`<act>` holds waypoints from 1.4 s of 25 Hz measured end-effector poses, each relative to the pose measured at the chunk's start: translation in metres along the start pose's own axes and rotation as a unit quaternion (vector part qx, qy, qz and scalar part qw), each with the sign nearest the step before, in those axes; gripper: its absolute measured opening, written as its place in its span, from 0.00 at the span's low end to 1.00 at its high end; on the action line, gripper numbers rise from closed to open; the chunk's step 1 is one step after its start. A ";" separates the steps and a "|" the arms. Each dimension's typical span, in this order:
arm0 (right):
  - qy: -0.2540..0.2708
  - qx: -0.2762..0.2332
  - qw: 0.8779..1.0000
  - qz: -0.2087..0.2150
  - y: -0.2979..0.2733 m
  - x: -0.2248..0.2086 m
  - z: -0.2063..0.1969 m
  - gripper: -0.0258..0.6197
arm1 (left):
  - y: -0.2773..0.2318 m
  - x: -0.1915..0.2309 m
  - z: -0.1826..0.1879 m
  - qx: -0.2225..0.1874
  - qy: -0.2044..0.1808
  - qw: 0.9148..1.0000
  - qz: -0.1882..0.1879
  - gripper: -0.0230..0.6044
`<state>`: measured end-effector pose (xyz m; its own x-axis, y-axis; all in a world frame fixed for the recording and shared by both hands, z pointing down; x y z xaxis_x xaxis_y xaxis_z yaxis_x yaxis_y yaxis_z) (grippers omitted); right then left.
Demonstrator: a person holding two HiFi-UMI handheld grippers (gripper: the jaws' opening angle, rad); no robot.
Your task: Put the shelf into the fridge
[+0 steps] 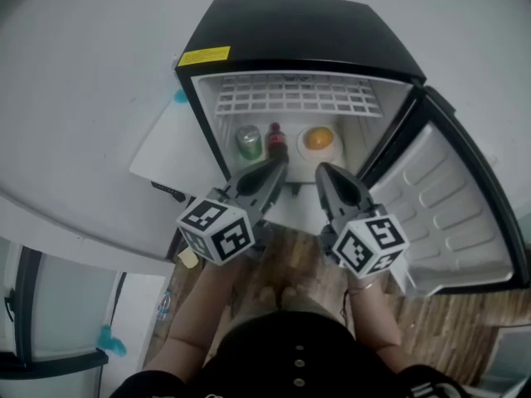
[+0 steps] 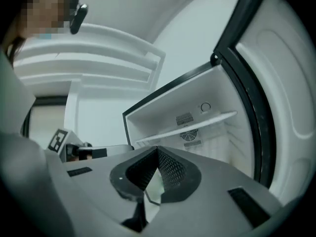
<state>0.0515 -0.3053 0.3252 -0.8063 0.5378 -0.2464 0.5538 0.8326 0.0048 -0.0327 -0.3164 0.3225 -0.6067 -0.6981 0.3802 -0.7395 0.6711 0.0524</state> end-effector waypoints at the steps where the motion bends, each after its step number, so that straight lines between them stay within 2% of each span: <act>1: -0.030 -0.004 1.000 0.007 0.001 0.001 -0.001 0.05 | 0.001 -0.002 -0.002 0.000 0.011 1.000 -0.006 0.05; 5: -0.130 -0.018 0.991 0.027 0.009 0.000 -0.010 0.05 | 0.002 -0.010 -0.011 0.004 0.051 0.998 -0.026 0.05; 10: -0.253 -0.046 0.963 0.077 0.017 -0.002 -0.017 0.05 | 0.006 -0.006 -0.018 -0.008 0.110 0.994 -0.017 0.05; 14: -0.313 -0.062 0.945 0.075 0.021 -0.008 -0.022 0.05 | 0.007 -0.005 -0.023 -0.012 0.135 0.991 -0.015 0.05; 21: -0.365 -0.071 0.926 0.072 0.022 0.001 -0.035 0.05 | 0.008 -0.007 -0.040 -0.007 0.158 0.987 -0.014 0.05; 27: -0.342 -0.038 0.937 0.058 0.021 0.007 -0.051 0.05 | 0.013 -0.001 -0.055 -0.002 0.179 0.984 0.001 0.05; 35: -0.341 -0.023 0.939 0.047 0.020 0.006 -0.064 0.05 | 0.020 0.001 -0.080 0.022 0.192 0.981 0.015 0.05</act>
<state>0.0442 -0.2769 0.3856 -0.4257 0.4122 -0.8055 0.5940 0.7989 0.0949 -0.0249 -0.2838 0.3978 -0.4809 -0.5269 0.7008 -0.7395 0.6731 -0.0014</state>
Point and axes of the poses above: the fingertips, and each gripper's own axes: y backward along the fingers, x to its left, z out of its top, the point moved 1 cm from there along y, backward along the fingers, and after that the axes turned 1 degree about z, right-handed, at the moved point
